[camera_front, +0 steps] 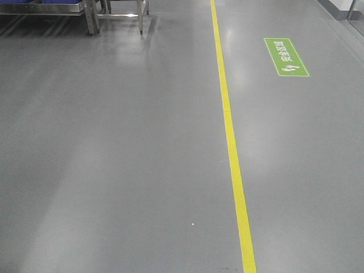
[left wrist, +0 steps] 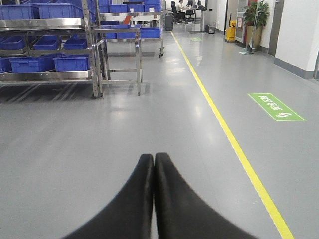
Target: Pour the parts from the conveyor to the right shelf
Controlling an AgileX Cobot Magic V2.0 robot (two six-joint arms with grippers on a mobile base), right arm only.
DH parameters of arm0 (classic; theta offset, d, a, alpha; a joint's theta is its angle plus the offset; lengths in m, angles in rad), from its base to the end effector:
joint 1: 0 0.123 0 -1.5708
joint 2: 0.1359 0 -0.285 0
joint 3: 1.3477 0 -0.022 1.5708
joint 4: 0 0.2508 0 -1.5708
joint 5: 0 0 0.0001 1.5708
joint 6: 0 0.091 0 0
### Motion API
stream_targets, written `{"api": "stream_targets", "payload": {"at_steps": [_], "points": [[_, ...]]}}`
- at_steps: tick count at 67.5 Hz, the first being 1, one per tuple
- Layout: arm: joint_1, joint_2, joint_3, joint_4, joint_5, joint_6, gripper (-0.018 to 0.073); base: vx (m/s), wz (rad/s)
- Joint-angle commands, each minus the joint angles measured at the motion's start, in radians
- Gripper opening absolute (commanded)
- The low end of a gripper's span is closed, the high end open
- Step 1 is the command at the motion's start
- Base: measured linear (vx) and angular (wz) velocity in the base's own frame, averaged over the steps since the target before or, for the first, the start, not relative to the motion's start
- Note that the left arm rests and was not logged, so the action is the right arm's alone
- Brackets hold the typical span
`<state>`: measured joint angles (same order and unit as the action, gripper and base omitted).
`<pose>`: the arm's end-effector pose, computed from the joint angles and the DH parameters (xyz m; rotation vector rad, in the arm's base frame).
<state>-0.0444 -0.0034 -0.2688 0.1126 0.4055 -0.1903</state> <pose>0.0355 0.0025 0.2654 -0.0685 1.6135 -0.0656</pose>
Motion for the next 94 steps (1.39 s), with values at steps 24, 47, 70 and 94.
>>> {"api": "stream_targets", "payload": {"at_steps": [24, 47, 70, 94], "points": [[-0.006, 0.013, -0.027, -0.001, -0.075, -0.008, -0.0006, 0.06, -0.07], [-0.006, 0.013, -0.027, -0.001, -0.075, -0.008, -0.0006, 0.14, -0.11], [-0.006, 0.013, -0.027, -0.001, -0.075, -0.008, -0.0006, 0.25, -0.04], [-0.006, 0.013, -0.027, -0.001, -0.075, -0.008, -0.0006, 0.37, 0.07]]}}
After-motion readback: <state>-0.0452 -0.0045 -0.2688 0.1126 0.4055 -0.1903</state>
